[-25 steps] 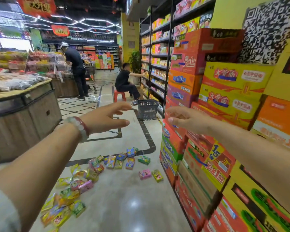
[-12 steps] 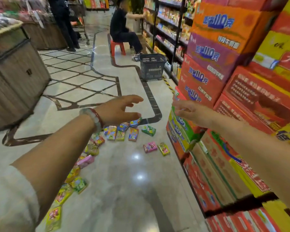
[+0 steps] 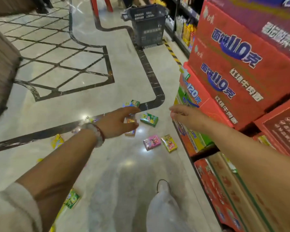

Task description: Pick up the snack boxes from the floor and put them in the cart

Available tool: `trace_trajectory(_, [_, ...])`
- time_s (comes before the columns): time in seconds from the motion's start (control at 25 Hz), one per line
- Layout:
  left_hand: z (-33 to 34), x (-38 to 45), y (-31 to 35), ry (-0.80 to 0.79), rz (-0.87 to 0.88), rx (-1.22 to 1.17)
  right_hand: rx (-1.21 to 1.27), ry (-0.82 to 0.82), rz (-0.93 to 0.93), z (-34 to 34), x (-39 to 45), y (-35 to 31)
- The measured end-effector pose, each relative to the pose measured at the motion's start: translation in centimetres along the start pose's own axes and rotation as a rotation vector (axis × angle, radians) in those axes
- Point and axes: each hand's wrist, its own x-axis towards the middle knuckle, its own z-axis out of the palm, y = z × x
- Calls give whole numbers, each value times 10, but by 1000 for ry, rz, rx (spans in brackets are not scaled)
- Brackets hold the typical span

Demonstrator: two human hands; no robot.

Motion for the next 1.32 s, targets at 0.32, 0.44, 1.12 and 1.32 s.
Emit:
trace_trajectory(0.32, [160,248,-184,-83,-49,16,-62,58,187,120,246,226])
trace_trajectory(0.44, [255,337,-268,-108,-50,32,-95,99,243,176,319,343])
trace_trajectory(1.12, [483,450,-413,-202,-286,124,-248,143,558,300,393,546])
trace_trajectory(1.32, [483,446,-431,-151,-475,-87,18,227,624,305,396,538])
